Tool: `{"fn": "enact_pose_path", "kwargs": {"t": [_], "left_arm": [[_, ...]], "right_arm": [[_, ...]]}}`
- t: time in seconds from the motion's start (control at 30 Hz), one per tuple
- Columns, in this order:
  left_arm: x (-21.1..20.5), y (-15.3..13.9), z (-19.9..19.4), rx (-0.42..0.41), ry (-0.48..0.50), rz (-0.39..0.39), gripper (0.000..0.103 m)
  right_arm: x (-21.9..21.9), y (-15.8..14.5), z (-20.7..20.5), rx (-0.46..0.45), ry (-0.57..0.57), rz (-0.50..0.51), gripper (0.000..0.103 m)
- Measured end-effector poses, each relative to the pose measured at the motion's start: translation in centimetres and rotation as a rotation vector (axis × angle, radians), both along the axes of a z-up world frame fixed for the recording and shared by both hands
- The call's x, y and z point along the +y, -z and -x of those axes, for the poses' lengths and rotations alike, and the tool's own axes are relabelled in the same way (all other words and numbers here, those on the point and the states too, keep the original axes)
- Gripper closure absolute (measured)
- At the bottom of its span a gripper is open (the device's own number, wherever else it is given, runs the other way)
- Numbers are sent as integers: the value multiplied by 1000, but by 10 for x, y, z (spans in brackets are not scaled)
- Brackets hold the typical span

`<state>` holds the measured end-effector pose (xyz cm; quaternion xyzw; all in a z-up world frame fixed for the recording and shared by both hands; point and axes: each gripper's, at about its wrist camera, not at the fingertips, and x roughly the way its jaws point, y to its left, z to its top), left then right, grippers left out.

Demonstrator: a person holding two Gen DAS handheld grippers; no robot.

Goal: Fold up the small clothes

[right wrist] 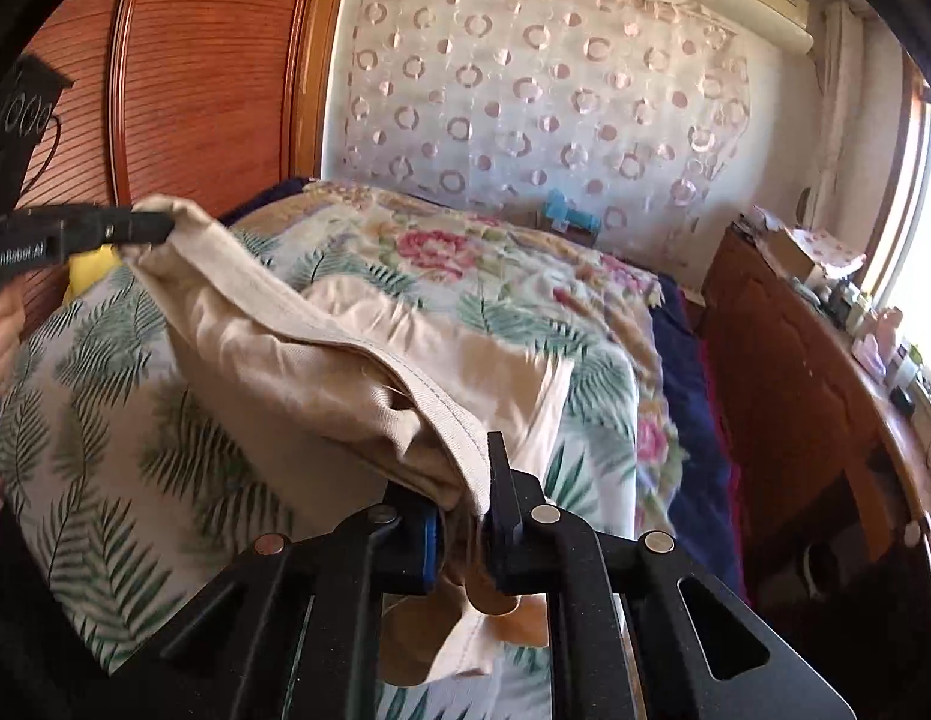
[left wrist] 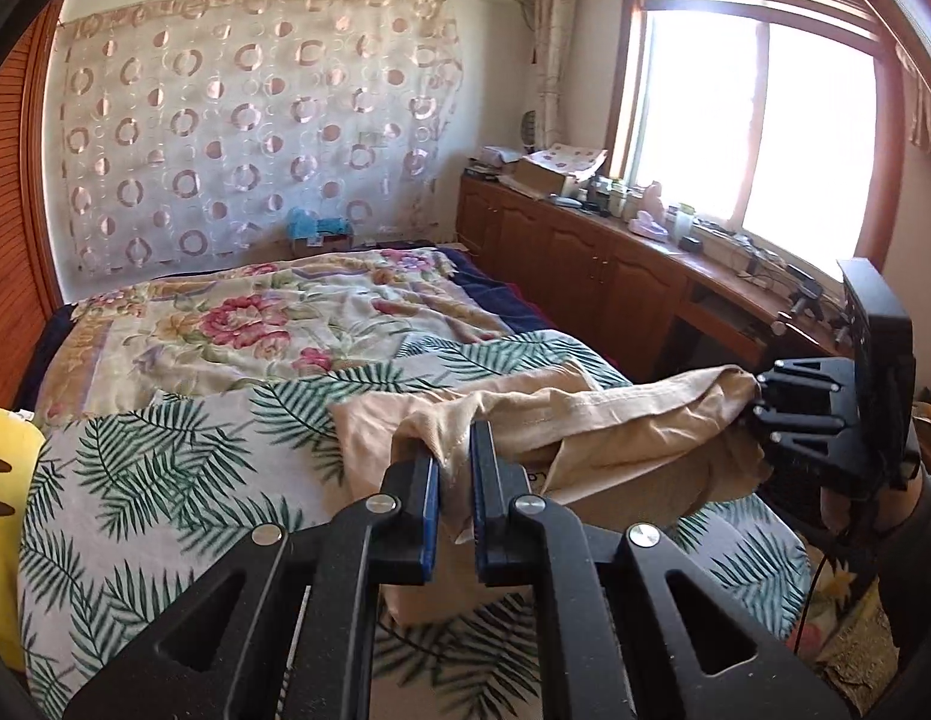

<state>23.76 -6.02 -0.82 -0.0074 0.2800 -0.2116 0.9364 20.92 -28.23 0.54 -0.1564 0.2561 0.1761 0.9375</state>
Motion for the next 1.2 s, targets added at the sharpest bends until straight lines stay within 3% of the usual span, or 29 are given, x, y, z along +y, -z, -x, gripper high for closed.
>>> {"fn": "enact_pose_path", "kwargs": {"t": [0.27, 0.47, 0.57, 0.63, 0.7, 0.73, 0.77, 0.8, 0.87, 0.9, 1.1, 1.2], "left_arm": [[3, 13, -75, 50, -72, -16, 93], [-4, 29, -101, 83, -68, -49, 92], [-4, 33, -106, 85, -66, -78, 81], [-6, 33, -105, 52, -76, -111, 55], [-7, 31, -102, 24, -67, -129, 48], [-7, 32, -102, 25, -61, -128, 37], [-6, 33, -103, 31, -56, -121, 33], [-5, 35, -104, 36, -56, -118, 31], [-4, 42, -108, 61, -55, -127, 31], [-5, 46, -110, 74, -53, -132, 31], [-1, 65, -120, 138, -72, -145, 31], [-3, 72, -124, 157, -74, -153, 31]], "right_arm": [[17, 8, -98, 52, -19, -1, 91], [19, 17, -143, 123, -13, -9, 91], [19, 14, -152, 150, -8, -27, 91], [18, 13, -158, 165, 0, -35, 83], [17, 11, -165, 173, 7, -47, 79], [18, 9, -166, 178, 3, -58, 77], [18, 8, -168, 180, 1, -69, 75], [18, 6, -171, 176, 7, -71, 72], [17, 2, -176, 158, 23, -75, 56], [16, 0, -177, 149, 32, -84, 54], [-7, -21, -199, 110, 199, -121, 52], [-19, -29, -197, 125, 204, -152, 52]]}}
